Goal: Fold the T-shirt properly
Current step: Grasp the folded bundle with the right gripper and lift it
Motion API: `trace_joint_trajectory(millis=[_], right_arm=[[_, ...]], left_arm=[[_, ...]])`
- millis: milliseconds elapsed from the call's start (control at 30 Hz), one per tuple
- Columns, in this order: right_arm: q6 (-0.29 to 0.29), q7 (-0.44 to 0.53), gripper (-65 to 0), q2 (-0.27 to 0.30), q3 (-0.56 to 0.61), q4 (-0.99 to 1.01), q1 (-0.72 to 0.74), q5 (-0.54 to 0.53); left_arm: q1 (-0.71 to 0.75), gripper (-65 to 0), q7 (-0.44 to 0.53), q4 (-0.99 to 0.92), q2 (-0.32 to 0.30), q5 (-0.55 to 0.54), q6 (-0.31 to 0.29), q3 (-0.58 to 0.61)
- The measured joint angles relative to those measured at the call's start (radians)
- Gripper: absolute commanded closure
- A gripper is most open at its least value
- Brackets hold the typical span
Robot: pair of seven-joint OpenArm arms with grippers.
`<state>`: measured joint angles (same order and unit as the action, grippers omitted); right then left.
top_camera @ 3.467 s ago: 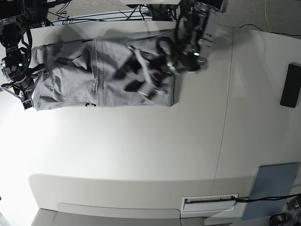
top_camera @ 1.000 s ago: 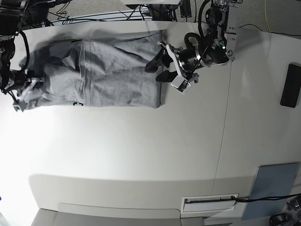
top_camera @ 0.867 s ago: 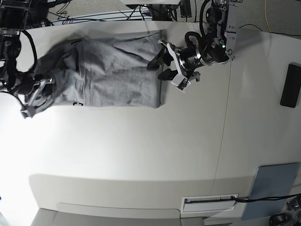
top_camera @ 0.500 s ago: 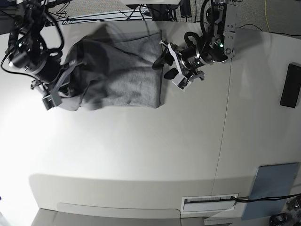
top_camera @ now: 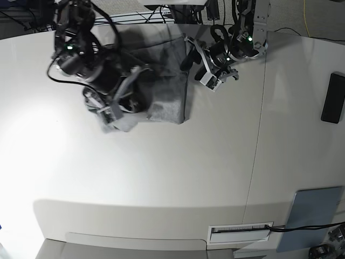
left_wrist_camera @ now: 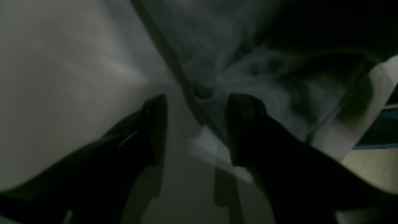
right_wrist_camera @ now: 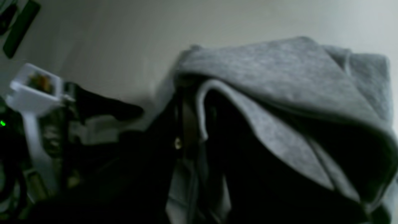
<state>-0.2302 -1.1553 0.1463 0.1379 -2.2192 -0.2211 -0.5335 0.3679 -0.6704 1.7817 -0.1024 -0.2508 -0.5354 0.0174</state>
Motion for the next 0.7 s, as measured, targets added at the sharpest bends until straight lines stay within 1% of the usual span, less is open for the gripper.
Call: trace_joint_trajectory(millis=[67, 167, 200, 233, 333, 500, 600, 633, 667, 700], right_arm=[[0.004, 0.028, 0.0, -0.03, 0.06, 0.013, 0.005, 0.04], [0.01, 0.04, 0.0, -0.07, 0.143, 0.047, 0.011, 0.116], [0.024, 0.051, 0.0, -0.08, 0.166, 0.061, 0.012, 0.141], [0.027, 0.063, 0.0, -0.088, 0.184, 0.078, 0.014, 0.168], [0.031, 0.066, 0.0, -0.094, 0.227, 0.127, 0.026, 0.195], [0.031, 0.092, -0.8, -0.094, 0.26, 0.2, 0.05, 0.195], [0.02, 0.123, -13.4, -0.094, 0.261, 0.209, 0.05, 0.185], [-0.004, 0.132, -16.6, -0.094, 0.261, 0.209, 0.05, 0.164], [-0.026, 0.135, -18.6, -0.094, 0.261, 0.209, 0.053, 0.133], [-0.041, 0.137, -19.1, -0.094, 0.262, 0.209, 0.058, 0.103]], left_arm=[[0.0, -31.9, 0.014, -0.012, 0.0, -0.001, 0.0, 0.0], [0.0, -31.9, 0.045, -0.053, 0.0, -0.005, -0.004, 0.0], [0.0, -31.9, 0.047, -0.061, 0.0, -0.005, -0.005, 0.0], [-0.003, -31.9, 0.051, -0.068, 0.0, -0.012, -0.005, 0.0], [-0.003, -32.0, 0.055, -0.07, 0.0, -0.012, -0.005, 0.0], [-0.008, -32.0, 0.052, -0.071, 0.0, -0.011, -0.005, 0.0], [-0.008, -32.0, 0.052, -0.072, 0.0, -0.011, -0.007, 0.0], [-0.008, -32.0, 0.052, -0.072, 0.0, -0.012, -0.007, 0.0], [-0.009, -32.0, 0.051, -0.072, 0.0, -0.011, -0.007, 0.0], [-0.009, -32.0, 0.051, -0.072, 0.0, -0.012, -0.007, 0.0]])
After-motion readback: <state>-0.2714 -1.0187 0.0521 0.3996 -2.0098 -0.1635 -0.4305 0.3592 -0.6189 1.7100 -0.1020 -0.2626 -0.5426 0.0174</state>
